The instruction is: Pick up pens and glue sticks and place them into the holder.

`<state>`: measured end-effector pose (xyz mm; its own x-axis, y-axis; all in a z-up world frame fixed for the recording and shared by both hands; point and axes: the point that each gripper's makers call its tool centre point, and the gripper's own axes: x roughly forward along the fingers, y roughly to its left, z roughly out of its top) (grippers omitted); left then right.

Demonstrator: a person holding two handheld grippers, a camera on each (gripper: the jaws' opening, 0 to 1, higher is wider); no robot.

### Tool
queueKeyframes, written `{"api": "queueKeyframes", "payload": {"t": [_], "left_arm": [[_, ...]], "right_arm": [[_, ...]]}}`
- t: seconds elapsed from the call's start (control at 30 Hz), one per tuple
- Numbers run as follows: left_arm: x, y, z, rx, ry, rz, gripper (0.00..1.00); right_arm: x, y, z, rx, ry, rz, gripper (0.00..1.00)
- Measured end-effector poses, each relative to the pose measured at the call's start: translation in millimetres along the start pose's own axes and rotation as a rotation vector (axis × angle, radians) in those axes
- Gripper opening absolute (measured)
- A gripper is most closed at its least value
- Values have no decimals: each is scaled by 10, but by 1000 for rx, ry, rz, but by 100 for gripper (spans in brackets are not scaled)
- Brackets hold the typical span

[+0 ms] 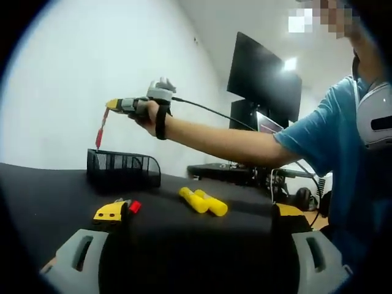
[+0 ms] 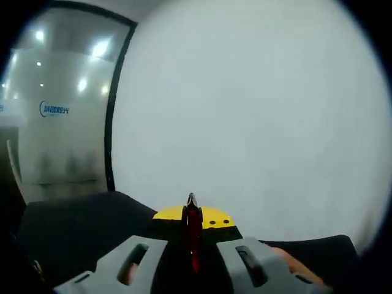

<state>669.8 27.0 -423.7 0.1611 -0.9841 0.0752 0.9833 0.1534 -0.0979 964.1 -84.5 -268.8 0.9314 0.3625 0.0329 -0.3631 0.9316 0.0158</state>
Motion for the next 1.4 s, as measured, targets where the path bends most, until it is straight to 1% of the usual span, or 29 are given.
{"api": "queueKeyframes", "payload": {"t": [0.1, 0.23, 0.53, 0.67, 0.7, 0.77, 0.83, 0.93, 1.1, 1.17, 1.27, 1.3, 1.4], "left_arm": [[0, -4, 3, -1, -1, -4, 92], [-3, -6, 10, -3, -4, -5, 92], [2, -11, 9, -1, -3, -6, 92], [5, -16, 7, 0, -3, -8, 92], [6, -16, 6, 0, -2, -8, 92], [8, -15, 3, 1, -2, -7, 92], [8, -14, 2, 1, -1, -7, 92], [6, -3, 1, -2, 0, -5, 92], [6, -4, -3, 1, 2, -4, 92], [5, -4, -2, 1, 2, -5, 91], [3, -4, -6, 2, 4, -4, 91], [3, -4, -5, 3, 4, -4, 91], [2, -2, -9, 3, 6, -3, 91]], "right_arm": [[-28, 32, -105, 5, 14, -5, 5], [-11, 66, -237, 8, 42, -5, 5], [8, 106, -415, 14, 85, -10, 5], [44, 63, -540, 25, 124, -29, 5], [99, 27, -568, 35, 134, -33, 5], [114, 12, -666, 54, 162, -43, 5], [145, -8, -717, 67, 180, -49, 5], [124, 2, -797, 84, 196, -54, 5], [120, 75, -852, 34, 225, -50, 6], [122, 58, -853, 21, 234, -46, 6], [118, 92, -869, -7, 244, -38, 6], [109, 63, -864, -11, 244, -36, 6], [102, 80, -847, -10, 241, -37, 8]]}}
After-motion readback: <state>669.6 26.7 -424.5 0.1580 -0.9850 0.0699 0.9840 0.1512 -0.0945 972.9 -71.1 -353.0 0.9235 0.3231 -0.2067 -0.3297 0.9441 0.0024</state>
